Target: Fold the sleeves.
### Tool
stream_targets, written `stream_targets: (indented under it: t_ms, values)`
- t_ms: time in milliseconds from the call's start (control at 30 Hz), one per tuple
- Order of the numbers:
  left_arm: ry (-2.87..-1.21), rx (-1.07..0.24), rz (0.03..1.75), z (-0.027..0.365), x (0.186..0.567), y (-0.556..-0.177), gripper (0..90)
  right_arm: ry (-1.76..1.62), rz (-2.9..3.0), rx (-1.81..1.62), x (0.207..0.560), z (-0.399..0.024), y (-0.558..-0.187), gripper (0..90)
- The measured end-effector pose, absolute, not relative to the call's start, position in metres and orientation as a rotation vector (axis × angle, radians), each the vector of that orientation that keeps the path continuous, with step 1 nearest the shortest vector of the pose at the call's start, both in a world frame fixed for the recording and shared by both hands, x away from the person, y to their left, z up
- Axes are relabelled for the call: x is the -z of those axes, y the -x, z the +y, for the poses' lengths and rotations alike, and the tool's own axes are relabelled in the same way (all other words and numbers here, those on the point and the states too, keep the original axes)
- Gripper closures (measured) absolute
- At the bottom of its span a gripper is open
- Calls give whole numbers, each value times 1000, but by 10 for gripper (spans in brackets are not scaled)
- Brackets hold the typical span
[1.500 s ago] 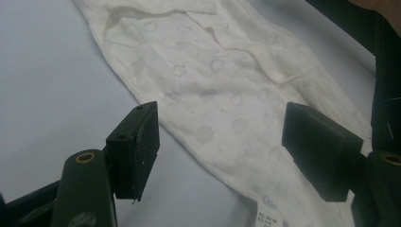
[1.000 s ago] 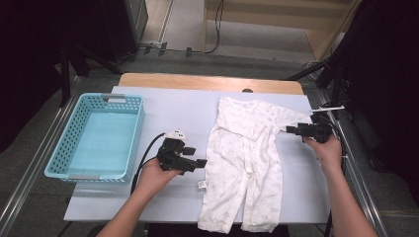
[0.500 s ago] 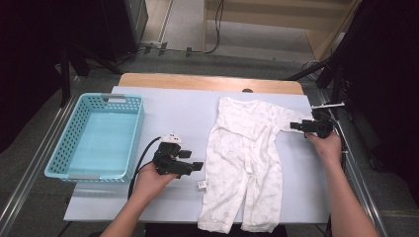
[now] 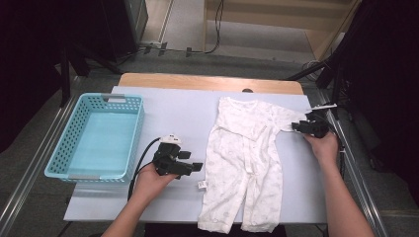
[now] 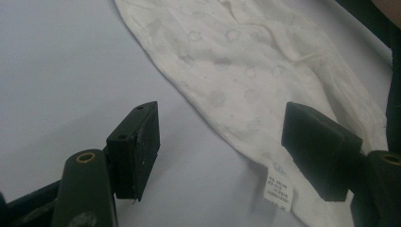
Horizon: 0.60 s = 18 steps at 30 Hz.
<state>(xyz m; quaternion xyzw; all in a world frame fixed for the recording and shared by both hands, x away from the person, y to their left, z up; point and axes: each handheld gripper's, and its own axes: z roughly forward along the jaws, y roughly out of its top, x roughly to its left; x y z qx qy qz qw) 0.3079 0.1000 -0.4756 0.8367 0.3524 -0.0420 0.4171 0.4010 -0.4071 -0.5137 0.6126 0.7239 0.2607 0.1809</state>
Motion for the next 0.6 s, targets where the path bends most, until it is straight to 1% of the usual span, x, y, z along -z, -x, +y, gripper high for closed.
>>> stream_targets:
  t_ms: [100, 167, 267, 400, 600]
  values:
    - [-2098, 106, 885, 99, 476, -308, 292, -1735, 2024, -749, 515, -405, -400, 645]
    - [-2097, 98, 882, 99, 474, -307, 299, -1744, 1999, -779, 516, -405, -398, 762]
    - [-2098, 94, 881, 99, 473, -307, 303, -1783, 1976, -814, 517, -404, -398, 857]
    - [-2098, 100, 884, 101, 474, -307, 303, -1823, 1965, -824, 516, -405, -399, 871]
    - [-2089, 107, 889, 101, 474, -310, 305, -1919, 1964, -927, 511, -410, -400, 876]
